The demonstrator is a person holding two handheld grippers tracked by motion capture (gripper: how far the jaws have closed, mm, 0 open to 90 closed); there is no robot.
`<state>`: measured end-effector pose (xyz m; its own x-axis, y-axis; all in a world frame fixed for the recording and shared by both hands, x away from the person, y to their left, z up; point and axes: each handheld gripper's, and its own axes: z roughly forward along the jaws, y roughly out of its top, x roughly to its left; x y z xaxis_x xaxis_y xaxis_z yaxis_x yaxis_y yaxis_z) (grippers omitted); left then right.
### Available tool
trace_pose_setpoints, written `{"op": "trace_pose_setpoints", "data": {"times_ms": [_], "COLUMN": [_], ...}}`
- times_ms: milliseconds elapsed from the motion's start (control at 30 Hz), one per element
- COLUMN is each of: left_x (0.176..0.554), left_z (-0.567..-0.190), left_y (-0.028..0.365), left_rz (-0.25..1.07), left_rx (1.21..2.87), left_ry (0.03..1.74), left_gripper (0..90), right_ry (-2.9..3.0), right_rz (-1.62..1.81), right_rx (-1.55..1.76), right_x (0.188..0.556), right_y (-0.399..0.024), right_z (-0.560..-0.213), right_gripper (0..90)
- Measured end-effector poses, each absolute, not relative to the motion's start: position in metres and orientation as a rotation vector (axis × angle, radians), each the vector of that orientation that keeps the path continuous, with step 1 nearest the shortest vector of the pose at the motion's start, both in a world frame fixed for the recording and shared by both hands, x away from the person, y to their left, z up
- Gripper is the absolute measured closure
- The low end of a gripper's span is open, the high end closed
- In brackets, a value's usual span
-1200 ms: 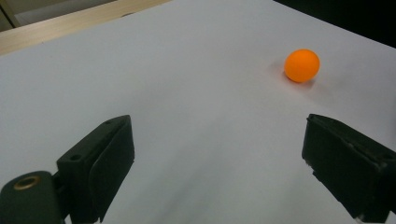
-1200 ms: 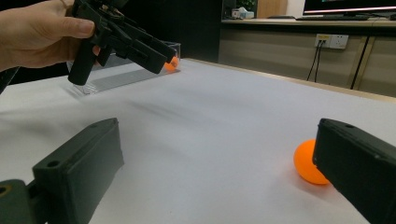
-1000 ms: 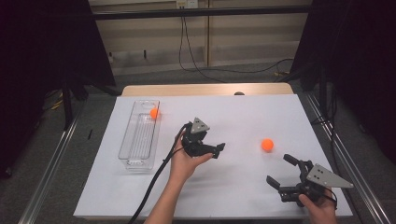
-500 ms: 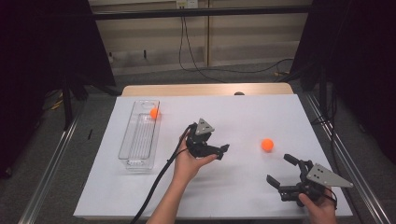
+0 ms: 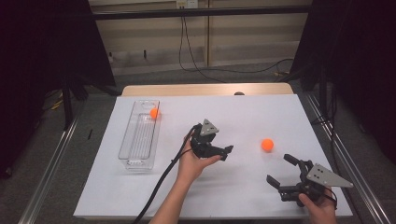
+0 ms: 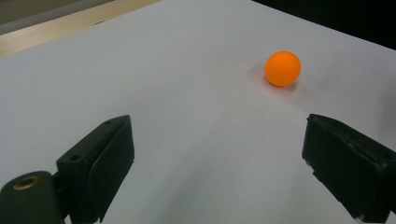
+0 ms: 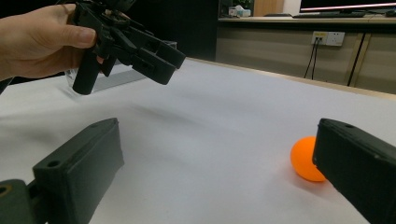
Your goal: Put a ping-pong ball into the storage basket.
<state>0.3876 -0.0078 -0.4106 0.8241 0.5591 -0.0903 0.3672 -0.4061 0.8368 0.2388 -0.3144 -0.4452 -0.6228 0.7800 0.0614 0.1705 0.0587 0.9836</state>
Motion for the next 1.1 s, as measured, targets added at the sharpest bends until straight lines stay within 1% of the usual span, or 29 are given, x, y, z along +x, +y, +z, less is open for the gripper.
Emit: {"op": "trace_pose_setpoints", "data": {"times_ms": [1100], "left_x": [0.389], "left_z": [-0.419], "left_y": [-0.028], "left_rz": [0.205], "left_rx": [2.058], "left_ry": [0.659], "left_gripper": [9.3], "right_ry": [1.849], "right_rz": [1.597], "right_rx": [0.949], "right_x": [0.239], "right_y": [-0.314], "right_z": [-0.445], "right_gripper": [1.6]}}
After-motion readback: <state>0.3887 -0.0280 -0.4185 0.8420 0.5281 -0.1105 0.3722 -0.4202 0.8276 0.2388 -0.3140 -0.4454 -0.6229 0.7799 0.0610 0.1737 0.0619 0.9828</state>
